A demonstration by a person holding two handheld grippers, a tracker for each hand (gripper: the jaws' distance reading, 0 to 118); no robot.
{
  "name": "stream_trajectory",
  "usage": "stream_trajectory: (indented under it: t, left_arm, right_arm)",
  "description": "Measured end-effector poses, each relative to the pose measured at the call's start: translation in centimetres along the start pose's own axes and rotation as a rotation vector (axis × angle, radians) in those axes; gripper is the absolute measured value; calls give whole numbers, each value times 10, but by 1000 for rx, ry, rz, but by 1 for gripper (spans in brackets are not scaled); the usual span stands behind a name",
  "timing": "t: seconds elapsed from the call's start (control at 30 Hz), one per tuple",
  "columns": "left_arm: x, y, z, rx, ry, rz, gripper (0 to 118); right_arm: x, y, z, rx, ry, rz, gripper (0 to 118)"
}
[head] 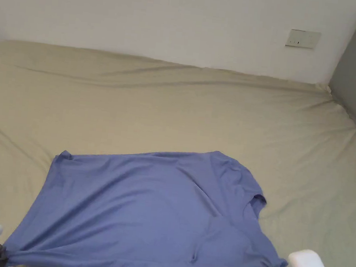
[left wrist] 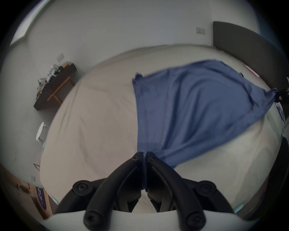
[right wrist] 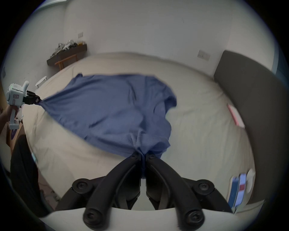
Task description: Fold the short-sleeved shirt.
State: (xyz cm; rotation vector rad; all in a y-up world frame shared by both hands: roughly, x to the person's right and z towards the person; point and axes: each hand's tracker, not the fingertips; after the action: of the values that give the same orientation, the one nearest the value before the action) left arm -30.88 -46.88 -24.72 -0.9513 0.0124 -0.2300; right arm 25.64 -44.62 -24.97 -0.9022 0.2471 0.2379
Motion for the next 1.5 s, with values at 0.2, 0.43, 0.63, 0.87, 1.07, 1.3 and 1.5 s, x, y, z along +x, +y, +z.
stream_trajectory:
  t: [0.2, 0.43, 0.63, 0.87, 1.07, 1.3, 1.5]
  left_arm:
    - [8, -39, 15, -77, 20, -122, 2]
    - [5, -58, 30, -112, -7, -175, 2]
    - [12, -70, 12, -217, -51, -232, 2]
    - [29, -80, -1, -190, 11, -272, 30]
    - [14, -43, 50, 39, 17, -82, 118]
    - [35, 44, 175, 554, 8, 114, 113]
    - [83, 77, 236, 818, 77, 173, 71]
  right_arm:
    - [-12, -39, 21, -128, -20, -40, 6]
    - [2, -58, 46, -261, 46, -132, 6]
    - [-6, -76, 8, -412, 21, -105, 6]
    - [-17, -80, -6, -379, -32, -115, 30]
    - [-13, -26, 50, -153, -74, -168, 107]
    - [-68, 76, 152, 416, -105, -126, 107]
    - [-135, 115, 195, 693, -222, -7, 104]
